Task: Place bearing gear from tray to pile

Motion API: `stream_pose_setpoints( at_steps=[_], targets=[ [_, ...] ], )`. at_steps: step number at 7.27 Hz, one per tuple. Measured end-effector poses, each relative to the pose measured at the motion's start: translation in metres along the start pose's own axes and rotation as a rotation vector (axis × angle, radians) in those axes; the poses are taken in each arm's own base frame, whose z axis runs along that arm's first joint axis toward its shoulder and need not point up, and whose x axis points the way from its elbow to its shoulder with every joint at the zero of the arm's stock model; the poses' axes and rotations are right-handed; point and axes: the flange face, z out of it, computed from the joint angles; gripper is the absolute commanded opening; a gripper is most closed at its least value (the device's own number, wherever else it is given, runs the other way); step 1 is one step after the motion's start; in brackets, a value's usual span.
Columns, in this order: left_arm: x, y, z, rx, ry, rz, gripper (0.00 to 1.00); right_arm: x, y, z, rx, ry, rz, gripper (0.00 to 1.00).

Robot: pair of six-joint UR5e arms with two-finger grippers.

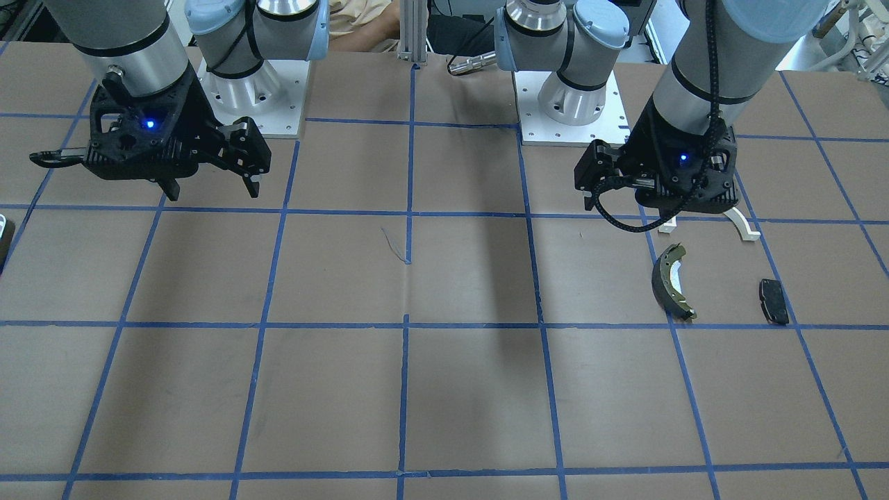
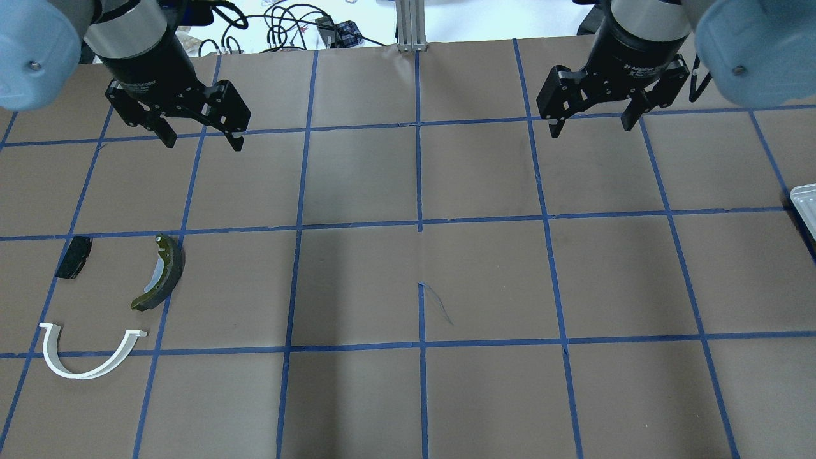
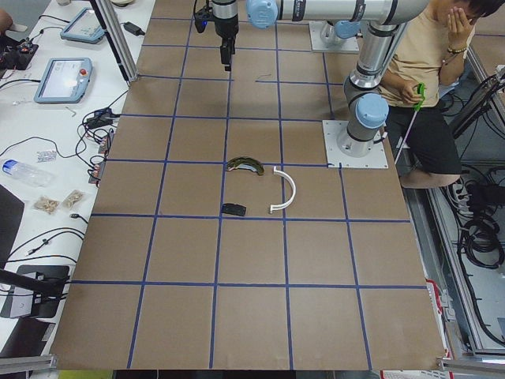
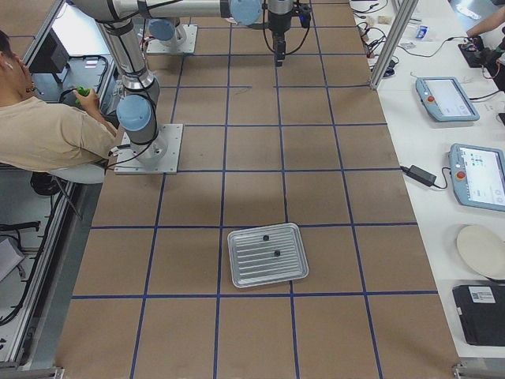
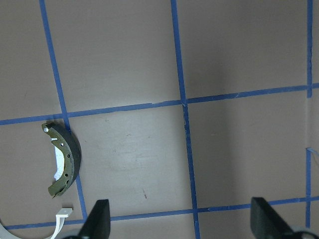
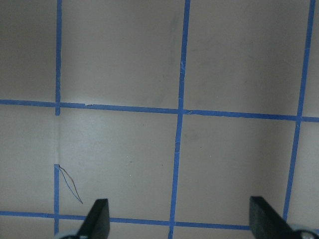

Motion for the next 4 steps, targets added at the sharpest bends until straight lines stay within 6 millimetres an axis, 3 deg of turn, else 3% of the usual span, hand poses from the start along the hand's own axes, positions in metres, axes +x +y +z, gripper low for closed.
stream_pose_setpoints(
  at_steps=[3, 4],
  targets=[
    [0.000, 0.000, 0.000, 0.004, -0.002, 0.001, 1.00, 0.001, 0.001, -0.003, 0.013, -0.002, -0.018, 1.00],
    [0.000, 0.000, -0.001, 0.005, -0.003, 0.001, 1.00, 0.010, -0.001, -0.003, 0.015, 0.004, -0.008, 1.00]
  ],
)
